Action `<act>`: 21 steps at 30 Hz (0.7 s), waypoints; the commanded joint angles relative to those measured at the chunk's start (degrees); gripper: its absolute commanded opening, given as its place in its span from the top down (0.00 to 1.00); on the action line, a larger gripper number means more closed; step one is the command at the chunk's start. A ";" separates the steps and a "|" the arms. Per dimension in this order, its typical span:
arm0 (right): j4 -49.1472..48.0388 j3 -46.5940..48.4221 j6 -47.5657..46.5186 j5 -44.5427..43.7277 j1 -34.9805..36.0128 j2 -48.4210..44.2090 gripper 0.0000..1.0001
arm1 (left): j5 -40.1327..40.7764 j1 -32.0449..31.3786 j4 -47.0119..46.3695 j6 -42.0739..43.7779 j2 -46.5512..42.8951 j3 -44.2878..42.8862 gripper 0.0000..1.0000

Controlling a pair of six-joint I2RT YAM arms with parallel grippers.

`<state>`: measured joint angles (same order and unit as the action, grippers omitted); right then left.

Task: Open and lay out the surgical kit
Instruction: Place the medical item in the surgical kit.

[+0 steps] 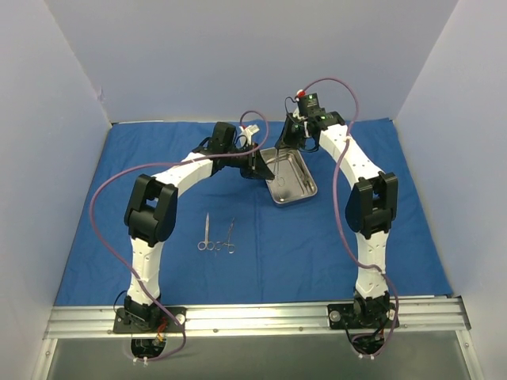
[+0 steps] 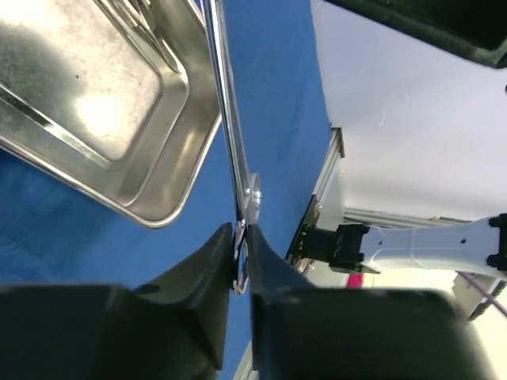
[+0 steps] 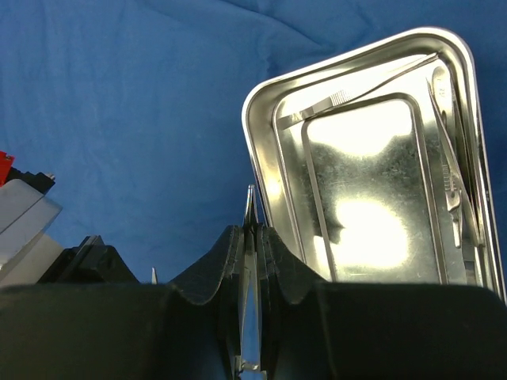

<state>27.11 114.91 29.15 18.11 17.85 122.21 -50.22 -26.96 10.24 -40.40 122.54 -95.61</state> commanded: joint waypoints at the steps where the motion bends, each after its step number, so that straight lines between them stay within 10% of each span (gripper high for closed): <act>1: 0.05 -0.83 0.74 1.67 0.43 -4.97 1.00 | -1.11 -0.37 -3.91 -0.47 -0.20 -0.01 0.91; 4: -0.04 -0.83 0.65 4.12 0.79 -4.44 1.00 | -0.33 -0.11 -3.47 -0.12 -1.25 1.56 0.98; 9: 5.58 2.69 -1.89 -0.51 -0.70 -5.14 0.45 | 1.70 1.30 0.39 3.48 -8.53 12.17 0.98; 21: 6.11 -7.24 -4.45 -1.59 -5.28 -10.15 0.41 | 2.84 1.21 -1.80 3.49 -23.30 35.93 0.98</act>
<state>32.08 109.82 25.65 16.93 12.99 115.44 -47.33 -25.56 11.11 -37.69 102.94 -61.71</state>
